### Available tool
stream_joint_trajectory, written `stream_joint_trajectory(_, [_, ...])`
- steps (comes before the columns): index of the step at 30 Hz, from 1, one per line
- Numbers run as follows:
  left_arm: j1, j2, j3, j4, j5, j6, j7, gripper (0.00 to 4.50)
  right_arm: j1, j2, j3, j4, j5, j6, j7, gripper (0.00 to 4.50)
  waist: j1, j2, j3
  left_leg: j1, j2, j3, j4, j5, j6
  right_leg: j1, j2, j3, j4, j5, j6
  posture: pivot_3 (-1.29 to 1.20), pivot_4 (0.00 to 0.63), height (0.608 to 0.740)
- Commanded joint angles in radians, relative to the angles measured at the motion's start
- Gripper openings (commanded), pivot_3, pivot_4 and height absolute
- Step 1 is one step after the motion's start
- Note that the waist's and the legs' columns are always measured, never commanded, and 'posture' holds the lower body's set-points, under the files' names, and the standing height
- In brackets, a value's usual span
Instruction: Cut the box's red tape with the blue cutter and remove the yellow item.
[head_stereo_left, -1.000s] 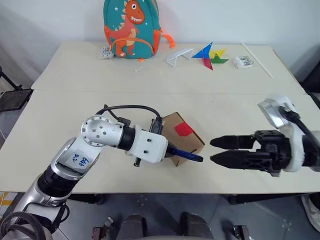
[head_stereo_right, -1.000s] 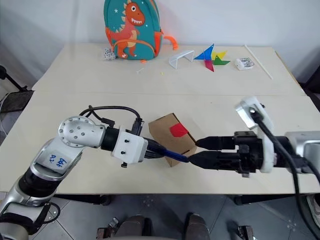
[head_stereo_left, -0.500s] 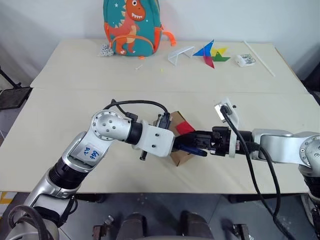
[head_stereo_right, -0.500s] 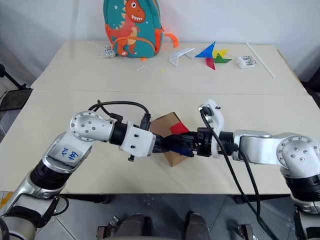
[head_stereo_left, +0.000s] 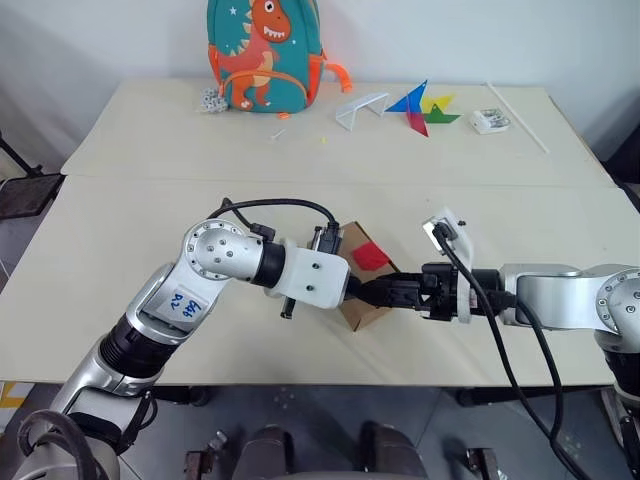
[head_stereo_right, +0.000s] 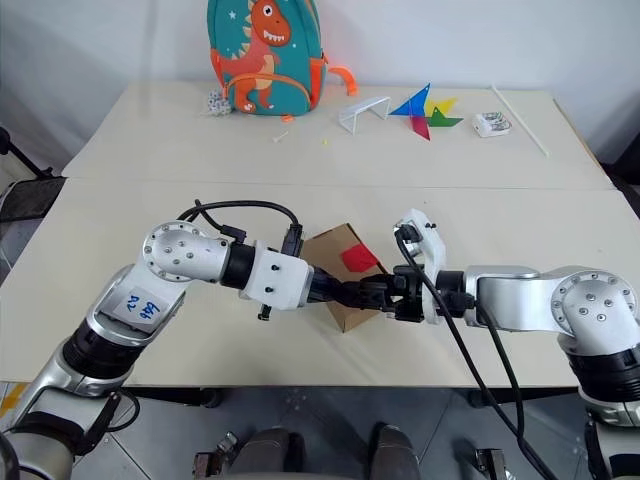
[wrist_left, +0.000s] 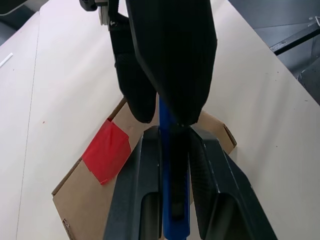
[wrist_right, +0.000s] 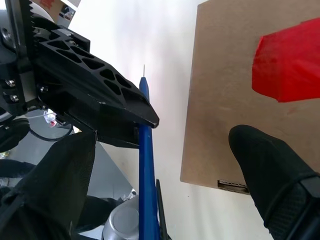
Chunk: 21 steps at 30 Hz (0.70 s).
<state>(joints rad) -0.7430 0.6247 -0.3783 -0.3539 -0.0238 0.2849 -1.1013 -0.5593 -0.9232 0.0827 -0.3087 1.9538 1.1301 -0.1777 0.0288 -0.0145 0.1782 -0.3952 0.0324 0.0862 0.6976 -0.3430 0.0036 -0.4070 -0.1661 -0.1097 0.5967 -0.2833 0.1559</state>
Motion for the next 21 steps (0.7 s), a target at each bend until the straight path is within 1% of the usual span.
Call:
stream_joint_trajectory(1, [-0.019, -0.011, 0.005, -0.024, 0.01, -0.002, 0.012, 0.42, 0.004, -0.014, -0.002, -0.023, 0.018, -0.001, 0.005, 4.09, 0.0, 0.0, 0.0, 0.0, 0.0, 0.0, 0.0, 0.0, 0.0, 0.0, 0.0, 0.0, 0.0, 0.0, 0.0, 0.0, 0.15, 0.74])
stream_joint_trajectory(3, [-0.019, -0.012, 0.005, -0.024, 0.011, -0.003, 0.011, 0.42, 0.002, -0.012, 0.0, -0.022, 0.018, -0.002, 0.001, 3.63, 0.0, 0.0, 0.0, 0.0, 0.0, 0.0, 0.0, 0.0, 0.0, 0.0, 0.0, 0.0, 0.0, 0.0, 0.0, 0.0, 0.15, 0.74])
stream_joint_trajectory(4, [-0.02, -0.014, 0.004, -0.024, 0.012, -0.001, 0.011, 0.42, -0.001, -0.011, 0.001, -0.019, 0.018, -0.001, -0.002, 3.25, 0.0, 0.0, 0.0, -0.001, 0.0, 0.0, 0.0, 0.0, 0.0, -0.001, 0.0, 0.0, 0.0, 0.0, 0.0, 0.0, 0.15, 0.74])
stream_joint_trajectory(8, [-0.021, -0.022, 0.003, -0.023, 0.014, 0.003, 0.012, 0.42, -0.018, 0.003, 0.016, -0.014, 0.018, -0.001, -0.009, 1.98, 0.0, 0.0, 0.0, -0.001, 0.0, 0.0, 0.0, 0.0, 0.0, -0.001, 0.0, 0.0, 0.0, 0.0, 0.0, 0.0, 0.15, 0.74])
stream_joint_trajectory(15, [-0.02, -0.027, 0.001, -0.026, 0.021, 0.006, 0.01, 0.42, -0.034, 0.044, 0.02, 0.006, 0.018, -0.008, -0.04, 1.98, 0.0, 0.0, 0.0, -0.001, 0.0, 0.0, 0.001, 0.0, 0.0, -0.001, 0.0, 0.0, 0.001, 0.0, 0.0, 0.0, 0.15, 0.74])
stream_joint_trajectory(21, [-0.015, -0.026, 0.001, -0.034, 0.026, 0.012, 0.008, 0.42, -0.034, 0.09, -0.007, 0.025, 0.018, -0.015, -0.068, 1.98, -0.001, 0.0, 0.0, -0.001, 0.0, 0.0, 0.001, 0.0, 0.0, -0.002, 0.0, 0.0, 0.001, 0.0, 0.0, 0.0, 0.15, 0.74])
